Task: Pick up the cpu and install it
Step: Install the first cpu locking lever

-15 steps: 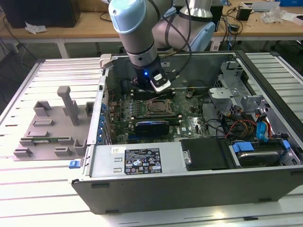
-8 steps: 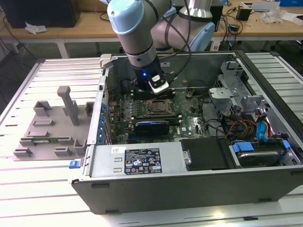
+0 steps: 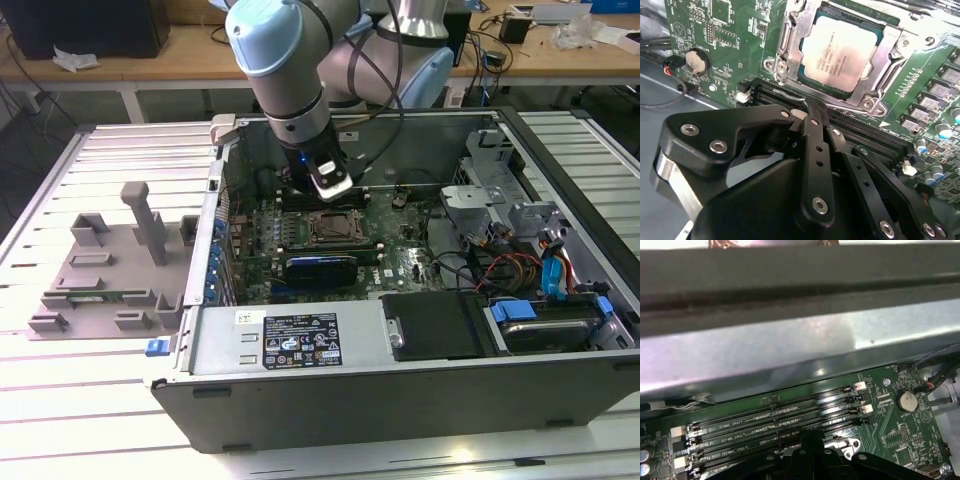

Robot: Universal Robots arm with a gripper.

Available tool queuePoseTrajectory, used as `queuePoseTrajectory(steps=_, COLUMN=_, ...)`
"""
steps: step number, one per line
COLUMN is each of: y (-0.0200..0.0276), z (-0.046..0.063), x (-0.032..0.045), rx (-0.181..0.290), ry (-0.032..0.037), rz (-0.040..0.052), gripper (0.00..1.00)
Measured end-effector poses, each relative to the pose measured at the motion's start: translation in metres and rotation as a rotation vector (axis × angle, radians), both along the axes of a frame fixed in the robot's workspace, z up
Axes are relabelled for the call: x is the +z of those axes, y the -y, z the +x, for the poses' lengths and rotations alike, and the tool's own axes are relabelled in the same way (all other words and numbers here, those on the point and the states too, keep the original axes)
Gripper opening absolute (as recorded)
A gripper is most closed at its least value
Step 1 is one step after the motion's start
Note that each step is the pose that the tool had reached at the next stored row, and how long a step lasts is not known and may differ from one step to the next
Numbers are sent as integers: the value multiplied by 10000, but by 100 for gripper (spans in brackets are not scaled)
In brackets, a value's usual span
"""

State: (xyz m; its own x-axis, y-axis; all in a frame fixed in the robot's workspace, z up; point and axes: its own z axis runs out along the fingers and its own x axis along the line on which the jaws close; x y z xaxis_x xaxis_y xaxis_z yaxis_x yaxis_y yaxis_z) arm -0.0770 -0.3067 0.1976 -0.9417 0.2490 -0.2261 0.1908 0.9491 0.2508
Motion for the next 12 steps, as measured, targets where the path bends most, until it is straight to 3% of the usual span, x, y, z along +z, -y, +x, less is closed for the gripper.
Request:
queuePoseTrajectory(steps=7, y=-1, z=1, x=-44, rx=-329, ry=-2, rz=-2, gripper=11)
queuePoseTrajectory(steps=12, y=4, z=72, x=-47, rx=-388, ry=-1, rz=-1, gripper=11)
